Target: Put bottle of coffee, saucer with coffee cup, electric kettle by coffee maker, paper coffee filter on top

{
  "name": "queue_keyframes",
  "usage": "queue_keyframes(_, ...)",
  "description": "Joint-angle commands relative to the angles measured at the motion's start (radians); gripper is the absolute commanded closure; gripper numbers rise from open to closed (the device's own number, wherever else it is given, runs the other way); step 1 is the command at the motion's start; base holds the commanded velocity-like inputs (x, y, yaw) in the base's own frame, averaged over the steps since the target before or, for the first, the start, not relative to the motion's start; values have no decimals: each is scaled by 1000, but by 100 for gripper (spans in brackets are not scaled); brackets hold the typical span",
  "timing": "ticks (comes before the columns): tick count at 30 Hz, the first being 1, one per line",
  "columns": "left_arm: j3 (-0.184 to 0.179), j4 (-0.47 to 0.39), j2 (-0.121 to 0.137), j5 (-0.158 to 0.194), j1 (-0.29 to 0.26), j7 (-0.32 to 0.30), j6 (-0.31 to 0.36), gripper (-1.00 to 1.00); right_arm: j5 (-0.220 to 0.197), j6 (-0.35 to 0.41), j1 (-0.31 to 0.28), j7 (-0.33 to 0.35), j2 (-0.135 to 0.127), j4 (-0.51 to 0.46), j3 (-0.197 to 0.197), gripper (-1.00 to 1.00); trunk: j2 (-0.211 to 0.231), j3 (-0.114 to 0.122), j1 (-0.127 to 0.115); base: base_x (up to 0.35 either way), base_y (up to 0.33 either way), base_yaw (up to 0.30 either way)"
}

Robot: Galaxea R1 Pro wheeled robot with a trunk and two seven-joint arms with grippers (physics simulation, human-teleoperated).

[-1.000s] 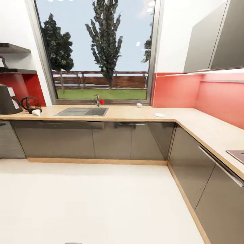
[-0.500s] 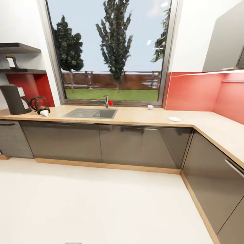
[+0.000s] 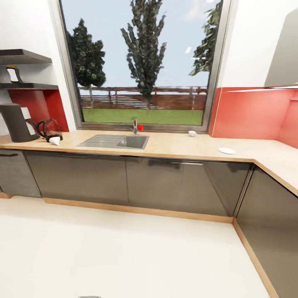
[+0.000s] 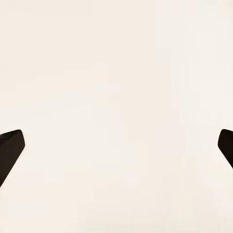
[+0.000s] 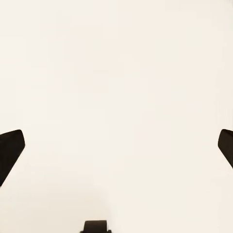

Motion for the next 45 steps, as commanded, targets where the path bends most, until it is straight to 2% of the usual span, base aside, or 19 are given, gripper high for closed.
queue_keyframes(1, 0, 1, 0, 0, -1, 0, -3, -100, 0, -3, 0, 0, 0, 0, -1, -100, 0, -1, 1, 335, 111, 239)
queue_keyframes(16, 0, 1, 0, 0, -1, 0, -3, -100, 0, -3, 0, 0, 0, 0, -1, -100, 0, -1, 1, 335, 105, 273)
queue_keyframes(32, 0, 1, 0, 0, -1, 0, -8, -100, 1, -3, 0, 0, 0, 0, 1, -100, 0, -1, 1, 335, 16, 278)
queue_keyframes(45, 0, 1, 0, 0, 0, 0, -9, -100, 1, -3, 0, 0, 1, 0, 1, -100, 0, -1, 1, 320, 170, 278)
